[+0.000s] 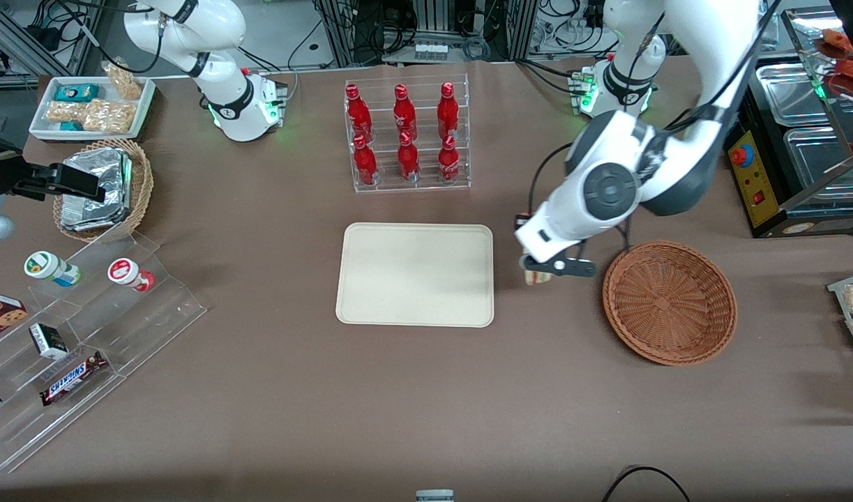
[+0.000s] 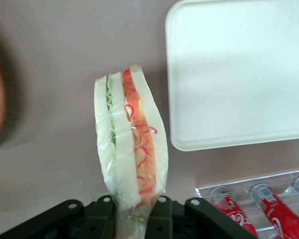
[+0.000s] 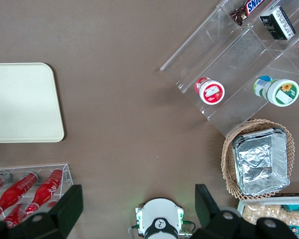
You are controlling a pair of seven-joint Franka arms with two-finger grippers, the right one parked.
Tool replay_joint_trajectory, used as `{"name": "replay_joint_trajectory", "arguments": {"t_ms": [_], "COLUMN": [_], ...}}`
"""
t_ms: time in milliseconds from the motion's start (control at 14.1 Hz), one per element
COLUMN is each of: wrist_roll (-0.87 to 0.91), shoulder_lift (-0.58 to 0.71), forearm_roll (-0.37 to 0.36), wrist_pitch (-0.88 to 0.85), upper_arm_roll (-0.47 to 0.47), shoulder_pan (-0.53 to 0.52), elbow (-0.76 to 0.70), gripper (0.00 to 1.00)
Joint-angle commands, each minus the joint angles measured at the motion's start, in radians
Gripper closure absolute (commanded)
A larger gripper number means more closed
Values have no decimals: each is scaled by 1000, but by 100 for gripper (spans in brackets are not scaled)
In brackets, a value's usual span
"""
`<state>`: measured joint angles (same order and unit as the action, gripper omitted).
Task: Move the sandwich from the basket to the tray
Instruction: 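Lift the sandwich and carry it with the left gripper over the tray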
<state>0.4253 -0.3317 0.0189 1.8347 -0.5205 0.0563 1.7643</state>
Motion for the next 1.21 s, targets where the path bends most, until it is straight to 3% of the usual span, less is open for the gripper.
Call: {"name": "replay_joint_trajectory", "arguments": {"t_ms": [0,284,497,852,1137], "wrist_roll": [71,194,208,139,136], "shoulder_lift": [-53,-138,-151,-285,-343], "forearm_roll": [-39,-114,-114,-116,-226], "wrist_pitch": [-17,-17,-12,51,80], "upper_arm_roll": [2,2,4,-15,5], "shoulder_pan": [52,155,171,210,295], "elbow": [-71,-149,-178,-293,-322], "gripper": [83,83,83,85,84]}}
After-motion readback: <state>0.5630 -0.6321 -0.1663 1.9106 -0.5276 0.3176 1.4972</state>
